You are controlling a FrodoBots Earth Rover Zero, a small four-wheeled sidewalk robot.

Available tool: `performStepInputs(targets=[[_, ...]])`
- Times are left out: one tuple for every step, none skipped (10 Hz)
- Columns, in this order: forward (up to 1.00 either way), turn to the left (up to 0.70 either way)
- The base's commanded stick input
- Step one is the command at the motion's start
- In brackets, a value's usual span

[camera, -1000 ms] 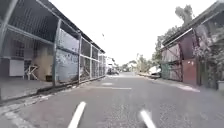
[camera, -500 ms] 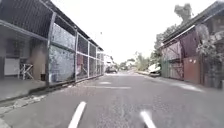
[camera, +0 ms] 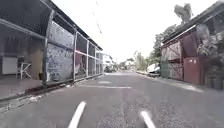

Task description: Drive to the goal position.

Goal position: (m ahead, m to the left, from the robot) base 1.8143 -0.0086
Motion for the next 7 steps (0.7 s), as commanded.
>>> performStepInputs(targets=[[0.7,0.0],[0.7,0.0],[0.7,0.0],[0.7,0.0],[0.7,0.0],[0.7,0.0],[0.7,0.0]])
